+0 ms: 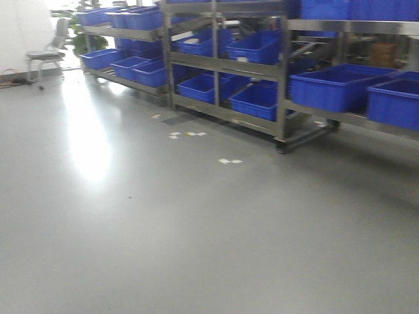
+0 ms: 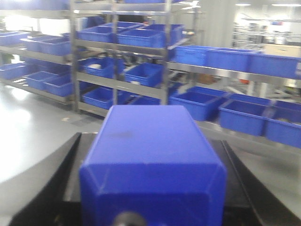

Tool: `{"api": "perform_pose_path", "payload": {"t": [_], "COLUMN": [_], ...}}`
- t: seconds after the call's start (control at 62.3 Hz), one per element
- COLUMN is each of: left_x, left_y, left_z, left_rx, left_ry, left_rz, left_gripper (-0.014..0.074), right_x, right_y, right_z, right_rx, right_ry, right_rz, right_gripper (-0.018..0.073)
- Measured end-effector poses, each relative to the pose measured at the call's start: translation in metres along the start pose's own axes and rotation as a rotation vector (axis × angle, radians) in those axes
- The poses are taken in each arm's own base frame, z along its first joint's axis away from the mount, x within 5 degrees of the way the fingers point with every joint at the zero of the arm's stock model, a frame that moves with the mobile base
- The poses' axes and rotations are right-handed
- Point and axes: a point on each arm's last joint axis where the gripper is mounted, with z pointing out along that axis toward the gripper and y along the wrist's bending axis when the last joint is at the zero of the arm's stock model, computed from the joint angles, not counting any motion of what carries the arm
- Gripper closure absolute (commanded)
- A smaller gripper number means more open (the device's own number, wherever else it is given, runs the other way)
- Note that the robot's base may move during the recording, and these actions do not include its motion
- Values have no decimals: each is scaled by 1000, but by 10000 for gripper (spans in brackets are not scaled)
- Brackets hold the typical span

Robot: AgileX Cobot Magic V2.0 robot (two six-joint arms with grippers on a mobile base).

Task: Pick and sort blue part to right shelf
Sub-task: 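Drive the base away from the table holding both blocks, then drive the base along the aisle and turn toward the bin shelf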

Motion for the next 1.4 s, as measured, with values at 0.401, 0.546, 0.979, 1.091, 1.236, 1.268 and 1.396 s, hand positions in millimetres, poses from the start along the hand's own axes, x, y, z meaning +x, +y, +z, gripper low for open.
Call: {"api": "perform_pose_path", "payload": {"t": [0.401,0.546,0.979,1.091,1.236,1.268,1.396], "left_x": [0,0,0,0,0,0,0], "left_y": [0,0,0,0,0,0,0], "left_z": [0,0,0,0,0,0,0], "left_rx": [0,0,0,0,0,0,0], "left_ry": [0,0,0,0,0,0,0], "left_rz": [0,0,0,0,0,0,0], "left_gripper": [365,365,365,365,365,365,365], "right_x": [0,0,0,0,0,0,0], "right_y": [0,0,0,0,0,0,0], "right_z": [0,0,0,0,0,0,0], "right_rx": [0,0,0,0,0,0,0], "right_ry": [0,0,0,0,0,0,0], "right_rz": [0,0,0,0,0,0,0], "right_gripper": [349,349,349,349,349,349,349]}}
